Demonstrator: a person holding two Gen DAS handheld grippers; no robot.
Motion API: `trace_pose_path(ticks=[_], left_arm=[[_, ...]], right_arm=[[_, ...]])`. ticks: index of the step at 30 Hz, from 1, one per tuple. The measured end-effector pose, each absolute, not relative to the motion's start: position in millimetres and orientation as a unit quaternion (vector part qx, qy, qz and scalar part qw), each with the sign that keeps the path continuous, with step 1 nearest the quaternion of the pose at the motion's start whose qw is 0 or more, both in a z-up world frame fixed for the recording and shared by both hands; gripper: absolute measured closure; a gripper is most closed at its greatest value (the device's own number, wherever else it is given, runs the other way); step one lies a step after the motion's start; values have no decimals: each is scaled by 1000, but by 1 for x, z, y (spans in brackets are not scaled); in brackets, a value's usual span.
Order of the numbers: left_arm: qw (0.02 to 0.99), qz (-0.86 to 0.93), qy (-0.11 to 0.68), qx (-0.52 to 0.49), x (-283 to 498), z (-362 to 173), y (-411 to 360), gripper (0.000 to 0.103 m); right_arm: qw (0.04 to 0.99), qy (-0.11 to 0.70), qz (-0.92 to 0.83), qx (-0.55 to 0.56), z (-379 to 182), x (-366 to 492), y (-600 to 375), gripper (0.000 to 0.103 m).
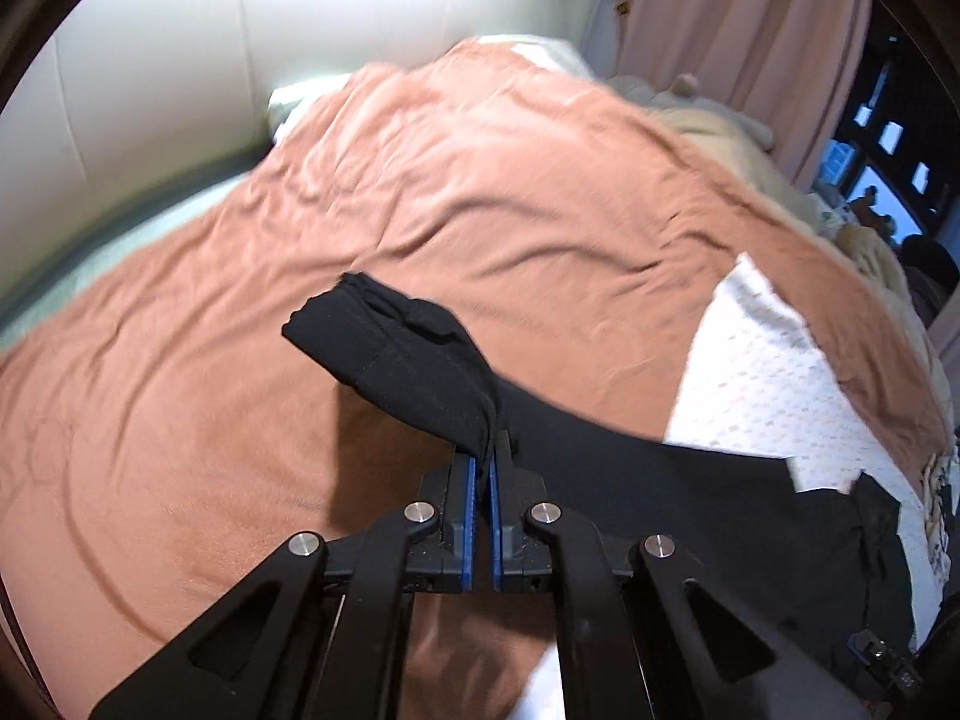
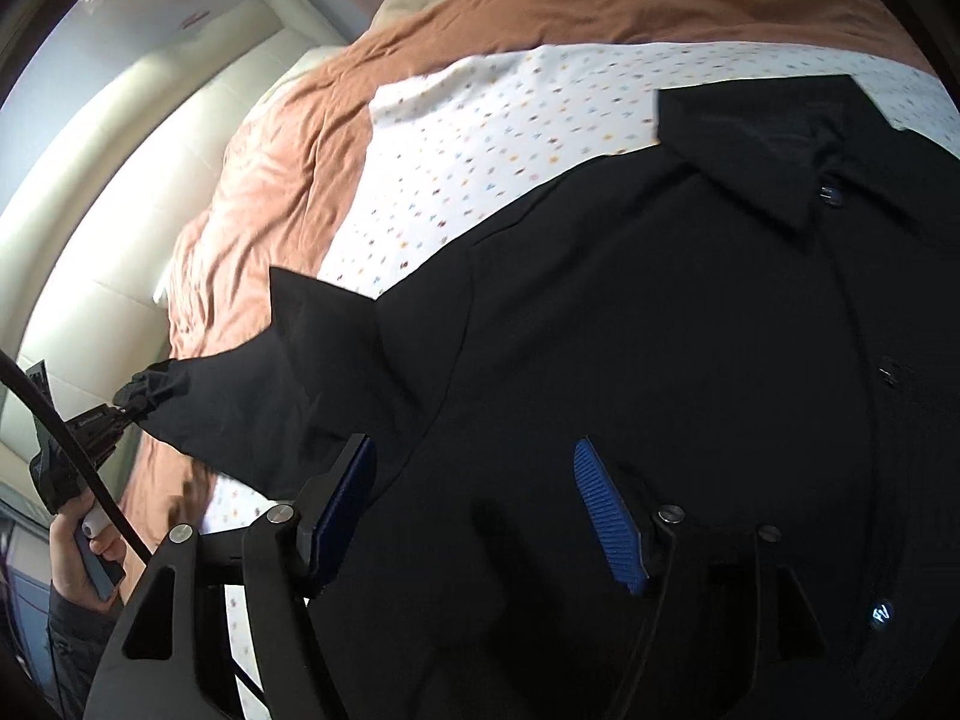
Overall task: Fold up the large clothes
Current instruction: 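Lift the held sleeve with the left tool and fold it across the shirt body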
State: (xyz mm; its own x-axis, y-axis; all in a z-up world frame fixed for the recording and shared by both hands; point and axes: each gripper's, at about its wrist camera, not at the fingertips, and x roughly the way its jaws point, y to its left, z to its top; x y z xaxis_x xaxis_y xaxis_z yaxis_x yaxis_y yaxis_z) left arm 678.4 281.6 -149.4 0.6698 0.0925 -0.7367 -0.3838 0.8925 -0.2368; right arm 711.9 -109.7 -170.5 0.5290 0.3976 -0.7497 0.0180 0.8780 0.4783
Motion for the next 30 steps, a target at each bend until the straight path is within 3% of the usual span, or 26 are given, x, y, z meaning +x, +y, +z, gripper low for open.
trace_pose_path(ticks=[8,14,23,30], left_arm=[[930,71,324,-160,659,-31,208,97],[944,27,299,-133,652,29,137,97],[951,-44,295,-87,645,58,22,97],[942,-101,311,-73,648,54,-57,97]], right_arm=[[852,449,95,253,-121,665,-148,36],[874,401,66,267,-102,594,-191,36],[872,375,5,314,-104,518,-237,36],[858,370,-29,355,-115,508,-262,36]])
